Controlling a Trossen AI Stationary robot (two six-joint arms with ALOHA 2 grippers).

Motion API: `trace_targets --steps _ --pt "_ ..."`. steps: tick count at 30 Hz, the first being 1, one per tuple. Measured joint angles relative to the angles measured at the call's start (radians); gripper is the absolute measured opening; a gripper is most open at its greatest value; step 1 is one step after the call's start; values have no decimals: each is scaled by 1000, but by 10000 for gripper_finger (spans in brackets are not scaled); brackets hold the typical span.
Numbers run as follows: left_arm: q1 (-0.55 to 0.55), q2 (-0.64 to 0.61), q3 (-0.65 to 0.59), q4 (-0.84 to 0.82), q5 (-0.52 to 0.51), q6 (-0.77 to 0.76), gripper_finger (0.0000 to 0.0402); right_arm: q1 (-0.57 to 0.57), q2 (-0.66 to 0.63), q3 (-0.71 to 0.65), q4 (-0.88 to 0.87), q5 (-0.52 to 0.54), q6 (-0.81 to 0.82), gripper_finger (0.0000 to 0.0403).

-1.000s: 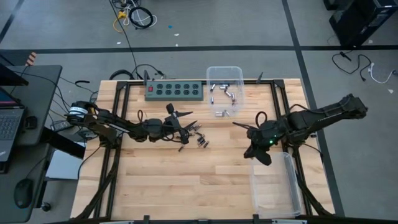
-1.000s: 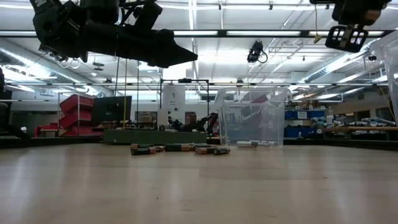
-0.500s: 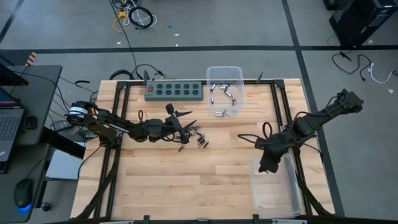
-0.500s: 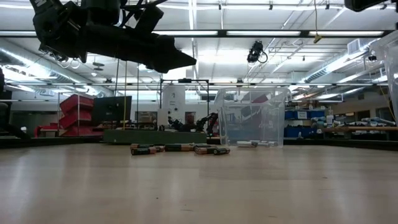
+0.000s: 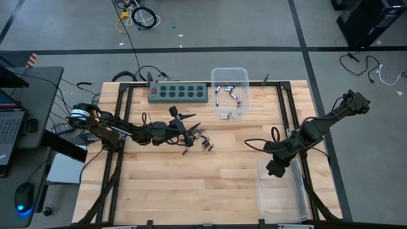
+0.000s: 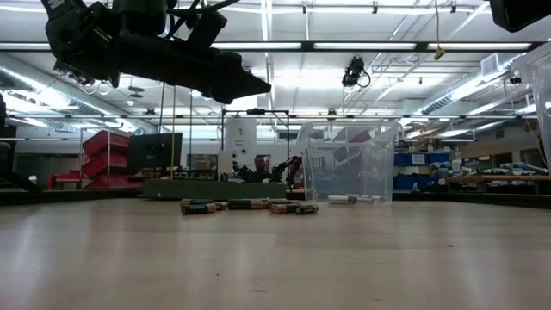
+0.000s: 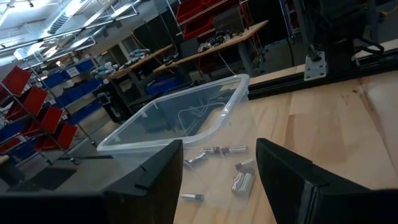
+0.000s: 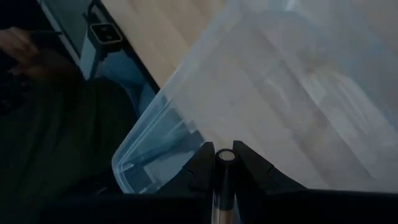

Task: Sort batteries
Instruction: Put the black battery into the bottom transparent bin

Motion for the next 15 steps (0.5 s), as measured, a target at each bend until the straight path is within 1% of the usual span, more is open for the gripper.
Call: trace_targets --steps 15 --pt "0 0 0 -14 -4 0 204 -1 0 0 0 29 -6 48"
